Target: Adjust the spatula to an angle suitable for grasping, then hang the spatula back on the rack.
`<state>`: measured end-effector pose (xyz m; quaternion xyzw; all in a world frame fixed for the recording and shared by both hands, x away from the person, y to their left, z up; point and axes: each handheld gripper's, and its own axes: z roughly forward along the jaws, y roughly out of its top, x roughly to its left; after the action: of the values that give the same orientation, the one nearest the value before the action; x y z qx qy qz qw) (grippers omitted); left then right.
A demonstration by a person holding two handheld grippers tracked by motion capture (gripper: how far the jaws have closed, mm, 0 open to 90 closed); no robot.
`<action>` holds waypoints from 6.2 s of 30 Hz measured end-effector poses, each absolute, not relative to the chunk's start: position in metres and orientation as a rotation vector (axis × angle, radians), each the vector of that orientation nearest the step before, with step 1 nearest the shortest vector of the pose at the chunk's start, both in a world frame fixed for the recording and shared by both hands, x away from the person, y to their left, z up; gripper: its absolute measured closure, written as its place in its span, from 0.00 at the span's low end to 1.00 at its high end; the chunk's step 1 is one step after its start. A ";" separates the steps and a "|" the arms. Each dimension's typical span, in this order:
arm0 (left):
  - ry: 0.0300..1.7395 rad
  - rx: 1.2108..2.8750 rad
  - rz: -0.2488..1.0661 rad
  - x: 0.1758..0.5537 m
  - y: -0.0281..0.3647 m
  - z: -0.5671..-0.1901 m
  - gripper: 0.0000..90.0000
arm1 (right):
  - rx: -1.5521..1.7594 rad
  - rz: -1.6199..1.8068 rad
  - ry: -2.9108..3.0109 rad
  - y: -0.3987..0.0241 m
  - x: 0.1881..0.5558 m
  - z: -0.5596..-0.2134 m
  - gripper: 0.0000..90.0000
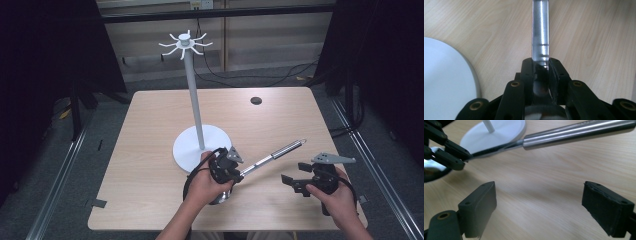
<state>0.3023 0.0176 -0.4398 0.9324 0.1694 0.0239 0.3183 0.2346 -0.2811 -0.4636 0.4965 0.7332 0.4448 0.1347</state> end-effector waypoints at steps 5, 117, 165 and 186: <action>0.469 2.421 0.076 0.300 0.018 -0.438 0.84 | 1.473 1.390 2.092 -0.272 0.240 -0.459 0.17; 0.512 2.012 -0.185 0.307 0.053 -0.399 0.89 | 1.150 1.933 2.190 -0.178 0.288 -0.372 0.97; 0.533 2.053 -0.049 0.316 0.072 -0.352 0.98 | 0.995 1.975 2.133 -0.144 0.301 -0.334 0.84; 0.533 2.002 -0.006 0.325 0.086 -0.341 0.98 | 0.957 1.990 2.079 -0.129 0.309 -0.321 0.83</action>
<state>0.3254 0.0857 -0.3410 0.8314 0.2213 -0.0027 0.5098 0.3089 -0.1294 -0.3207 0.3152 0.6844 0.6552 0.0543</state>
